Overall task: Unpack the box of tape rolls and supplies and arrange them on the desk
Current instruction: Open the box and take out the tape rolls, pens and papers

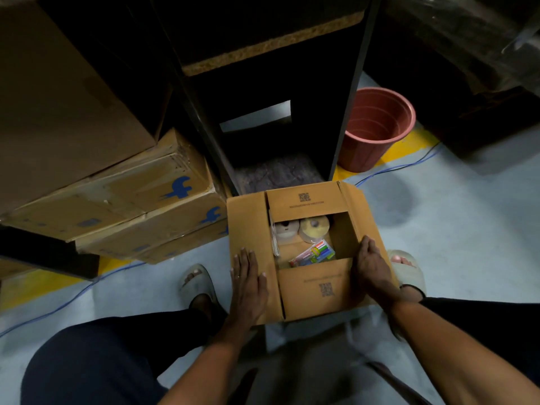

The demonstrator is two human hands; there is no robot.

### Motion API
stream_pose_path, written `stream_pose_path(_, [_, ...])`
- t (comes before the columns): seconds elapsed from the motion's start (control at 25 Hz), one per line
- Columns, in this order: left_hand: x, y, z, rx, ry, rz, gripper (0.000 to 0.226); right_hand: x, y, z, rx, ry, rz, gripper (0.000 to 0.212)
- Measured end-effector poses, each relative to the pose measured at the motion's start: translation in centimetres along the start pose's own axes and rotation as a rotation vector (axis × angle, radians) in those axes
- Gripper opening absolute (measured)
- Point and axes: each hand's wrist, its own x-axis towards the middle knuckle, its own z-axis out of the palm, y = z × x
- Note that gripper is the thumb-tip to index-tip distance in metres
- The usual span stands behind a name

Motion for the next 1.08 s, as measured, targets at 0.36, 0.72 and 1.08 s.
stream_pose_path(0.36, [1.4,1.0,-1.1,-0.239,-0.213,-0.176,0.066,-0.4,0.7,-0.9,-0.076,-0.010,-0.083,0.068])
stream_pose_path(0.72, [0.3,2.5,-3.1,-0.008,-0.123,-0.003,0.055,-3.3,-5.6,-2.0,-0.414,-0.051,-0.517,0.046])
stream_pose_path(1.08, [-0.5,4.2,-4.2,-0.260,-0.209,-0.079,0.043,-5.9,-6.1,-7.0,-0.216,-0.049,-0.574,0.047])
